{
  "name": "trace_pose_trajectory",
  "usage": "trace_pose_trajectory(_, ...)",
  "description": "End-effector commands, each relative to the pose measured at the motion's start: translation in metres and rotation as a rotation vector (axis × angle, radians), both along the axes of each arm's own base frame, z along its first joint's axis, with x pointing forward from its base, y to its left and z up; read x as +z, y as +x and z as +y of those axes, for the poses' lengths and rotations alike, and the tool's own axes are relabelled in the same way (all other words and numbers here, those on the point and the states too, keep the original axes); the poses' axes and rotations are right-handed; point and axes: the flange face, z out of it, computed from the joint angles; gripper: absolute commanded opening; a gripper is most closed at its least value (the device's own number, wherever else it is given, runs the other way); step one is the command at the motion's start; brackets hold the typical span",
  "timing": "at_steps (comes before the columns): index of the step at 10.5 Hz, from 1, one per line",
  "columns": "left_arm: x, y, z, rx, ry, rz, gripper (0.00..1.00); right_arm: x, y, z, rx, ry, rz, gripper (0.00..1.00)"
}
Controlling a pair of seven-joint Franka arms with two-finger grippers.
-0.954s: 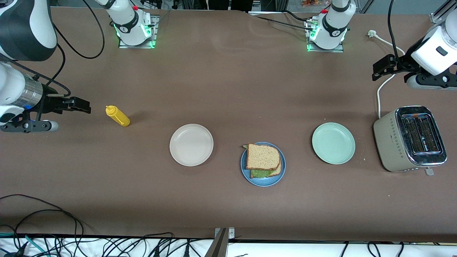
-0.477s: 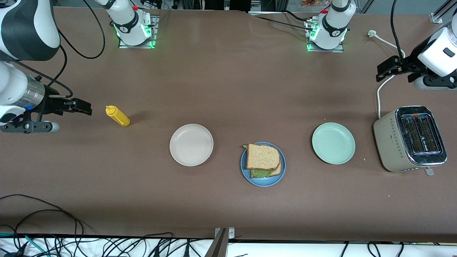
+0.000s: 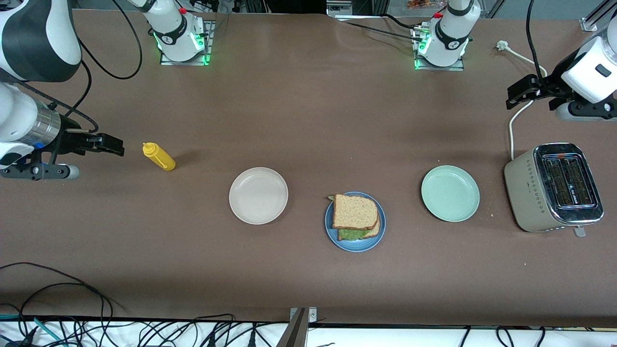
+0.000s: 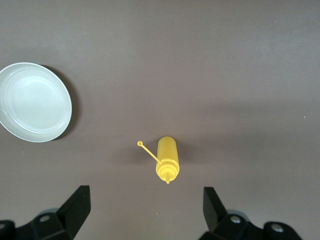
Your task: Make sandwich in blue plate with both arms
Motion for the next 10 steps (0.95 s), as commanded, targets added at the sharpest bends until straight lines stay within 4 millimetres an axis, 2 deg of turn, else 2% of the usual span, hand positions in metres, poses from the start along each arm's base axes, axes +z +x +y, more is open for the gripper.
trace_pose_trajectory(1,0.014,-0.002,0.003,0.016,0.03,-0.017,1.0,0.002,-0.002,0.001,-0.012,-0.013,-0.011,1.0)
trace_pose_trajectory(4,0.028,0.001,0.012,0.047,0.028,-0.046,1.0,0.002,-0.002,0.0,-0.013,-0.014,-0.011,1.0)
trace_pose_trajectory(8,0.025,-0.001,-0.002,0.021,0.033,-0.024,1.0,0.002,-0.002,0.001,-0.013,-0.012,-0.011,1.0)
trace_pose_trajectory(10,0.025,-0.001,-0.001,0.023,0.033,-0.024,1.0,0.002,-0.002,0.001,-0.015,-0.012,-0.011,1.0)
